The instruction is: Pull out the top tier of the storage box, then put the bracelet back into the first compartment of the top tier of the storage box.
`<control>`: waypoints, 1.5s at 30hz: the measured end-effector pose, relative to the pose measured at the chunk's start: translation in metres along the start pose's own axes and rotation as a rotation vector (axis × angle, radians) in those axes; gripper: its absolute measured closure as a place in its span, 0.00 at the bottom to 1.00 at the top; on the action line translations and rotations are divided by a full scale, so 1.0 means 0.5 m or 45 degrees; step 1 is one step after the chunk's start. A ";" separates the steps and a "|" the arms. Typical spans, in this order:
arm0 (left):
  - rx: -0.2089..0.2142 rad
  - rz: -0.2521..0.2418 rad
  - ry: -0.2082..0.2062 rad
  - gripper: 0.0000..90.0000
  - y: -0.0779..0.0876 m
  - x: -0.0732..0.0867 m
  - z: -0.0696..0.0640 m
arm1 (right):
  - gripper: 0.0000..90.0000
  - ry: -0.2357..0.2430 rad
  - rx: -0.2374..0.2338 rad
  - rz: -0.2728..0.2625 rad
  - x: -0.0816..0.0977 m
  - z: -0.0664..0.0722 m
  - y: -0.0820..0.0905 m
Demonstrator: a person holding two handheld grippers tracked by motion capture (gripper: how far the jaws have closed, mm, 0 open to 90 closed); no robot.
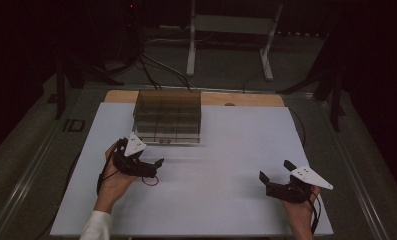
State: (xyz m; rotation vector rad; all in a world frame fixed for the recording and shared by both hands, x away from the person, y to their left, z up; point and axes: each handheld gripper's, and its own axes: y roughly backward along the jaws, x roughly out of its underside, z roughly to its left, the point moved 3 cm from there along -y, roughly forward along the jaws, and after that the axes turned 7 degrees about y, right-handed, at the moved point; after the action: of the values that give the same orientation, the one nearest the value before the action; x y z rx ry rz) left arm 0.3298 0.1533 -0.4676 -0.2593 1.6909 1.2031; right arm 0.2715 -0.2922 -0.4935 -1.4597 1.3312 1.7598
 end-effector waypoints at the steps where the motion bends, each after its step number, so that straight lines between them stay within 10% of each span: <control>1: 0.002 0.001 0.001 0.02 0.000 0.002 0.000 | 0.00 0.000 0.000 -0.001 0.000 0.000 0.000; 45: 0.026 0.079 0.006 0.02 -0.004 0.074 -0.005 | 0.00 -0.011 0.002 -0.005 0.000 -0.003 0.005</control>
State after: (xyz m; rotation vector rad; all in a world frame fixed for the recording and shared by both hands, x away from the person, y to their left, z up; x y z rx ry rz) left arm 0.3120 0.1632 -0.4989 -0.1983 1.7252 1.2314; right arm 0.2702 -0.2946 -0.4924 -1.4514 1.3240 1.7599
